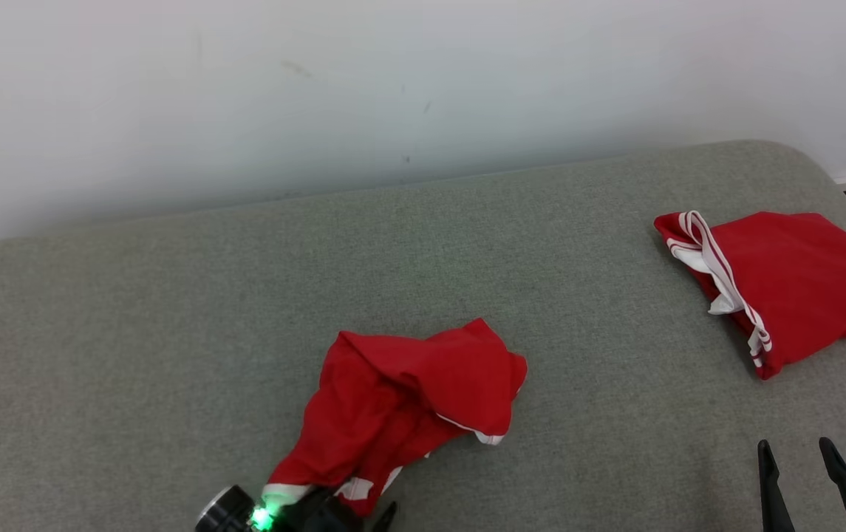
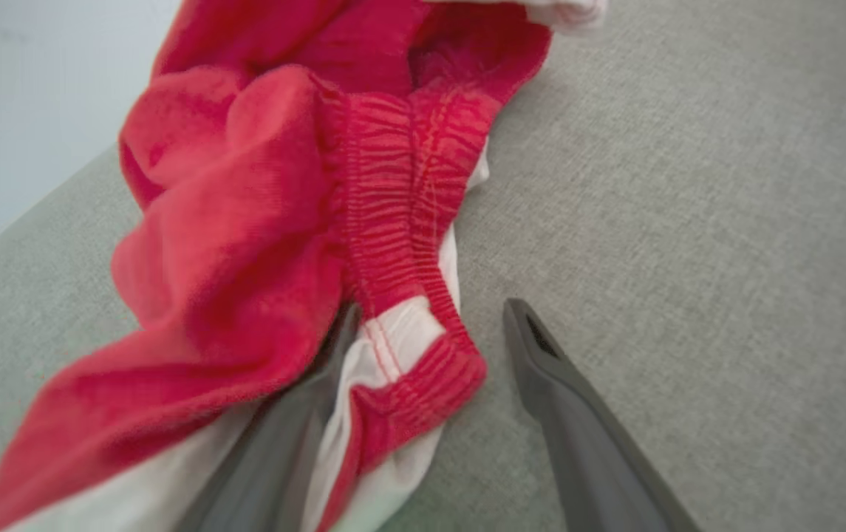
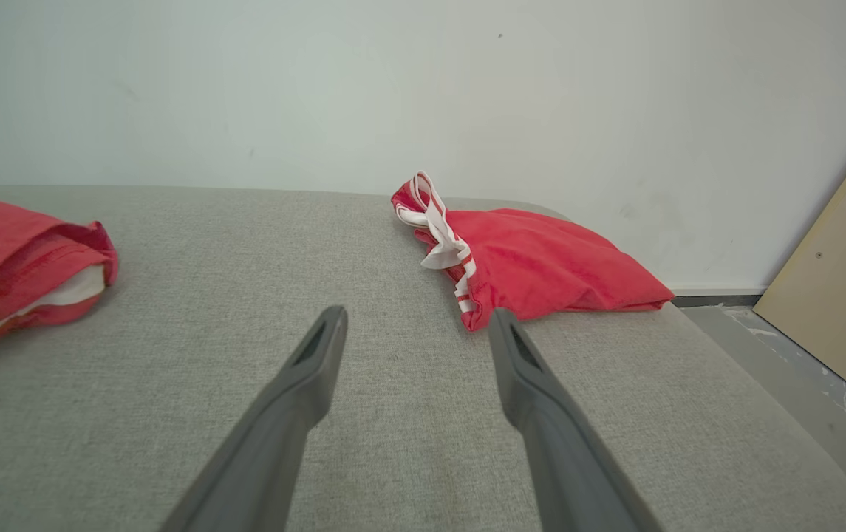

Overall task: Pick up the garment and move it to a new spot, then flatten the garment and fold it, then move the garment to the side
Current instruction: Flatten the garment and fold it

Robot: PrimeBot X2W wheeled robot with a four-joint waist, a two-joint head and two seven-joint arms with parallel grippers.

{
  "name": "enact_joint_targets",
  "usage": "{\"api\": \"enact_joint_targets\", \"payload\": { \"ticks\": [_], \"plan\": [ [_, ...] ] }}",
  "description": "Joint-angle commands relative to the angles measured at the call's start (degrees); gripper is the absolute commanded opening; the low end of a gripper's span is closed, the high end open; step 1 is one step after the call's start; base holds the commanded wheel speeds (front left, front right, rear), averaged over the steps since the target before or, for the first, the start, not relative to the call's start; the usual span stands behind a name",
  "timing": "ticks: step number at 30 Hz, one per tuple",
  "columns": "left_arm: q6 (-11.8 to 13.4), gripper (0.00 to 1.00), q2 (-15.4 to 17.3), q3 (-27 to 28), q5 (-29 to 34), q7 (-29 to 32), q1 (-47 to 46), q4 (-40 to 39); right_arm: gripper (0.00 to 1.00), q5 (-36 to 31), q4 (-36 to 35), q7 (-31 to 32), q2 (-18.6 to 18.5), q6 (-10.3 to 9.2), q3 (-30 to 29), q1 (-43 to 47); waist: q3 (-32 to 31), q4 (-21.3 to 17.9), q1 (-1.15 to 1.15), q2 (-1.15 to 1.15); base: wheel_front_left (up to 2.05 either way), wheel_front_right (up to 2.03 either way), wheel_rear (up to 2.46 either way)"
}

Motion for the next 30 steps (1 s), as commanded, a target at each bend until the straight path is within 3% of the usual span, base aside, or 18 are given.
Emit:
{"api": "enact_joint_targets", "payload": {
  "ticks": [1,3,5,7,10,19,23,30],
  "plan": [
    [0.47,1.00,0.59,0.65,-0.93,-0.22,-0.78,1.02,1.00,0.21,-0.01,-0.15,-0.12,-0.12,-0.15,-0.75,0.32,0.00,0.00,0.00,0.00,0.00,0.00],
    [0.77,1.00,0.64,1.41,-1.73,-0.40,-1.15,2.02,1.00,0.16,0.08,-0.15,-0.08,-0.12,-0.22,-0.77,0.47,0.03,0.00,0.00,0.00,0.00,0.00],
    [0.97,0.50,0.65,2.29,-2.85,-0.69,-1.43,2.55,1.00,0.11,0.14,-0.15,-0.06,-0.12,-0.25,-0.85,0.56,0.10,0.00,0.00,0.00,0.00,0.00],
    [1.09,0.35,0.52,2.95,-4.05,-0.97,-1.43,2.50,1.00,0.08,0.18,-0.15,-0.05,-0.12,-0.31,-0.79,0.52,0.21,0.00,0.00,0.00,0.00,0.00],
    [0.96,0.00,0.21,3.59,-5.01,-1.30,-1.30,1.72,1.00,0.06,0.24,-0.15,-0.10,-0.12,-0.47,-0.52,0.39,0.53,0.00,0.00,0.00,0.00,0.00],
    [-1.09,0.00,-2.43,7.93,-14.26,0.46,0.56,-5.24,1.00,0.00,0.64,-0.15,-0.33,-0.12,-0.59,0.24,-1.55,1.70,0.00,0.00,0.00,0.00,0.00],
    [-3.11,0.00,-4.50,10.24,-21.87,5.12,0.83,-12.54,1.00,0.01,0.89,-0.15,-0.31,-0.12,-0.42,0.76,-2.81,2.39,0.00,0.00,0.00,0.00,0.00],
    [-4.13,0.00,-6.27,10.27,-29.29,13.64,-1.57,-25.57,1.00,0.24,1.03,-0.15,-0.14,-0.12,0.10,1.19,-4.06,3.26,0.00,0.00,0.00,0.00,0.00]
  ]
}}
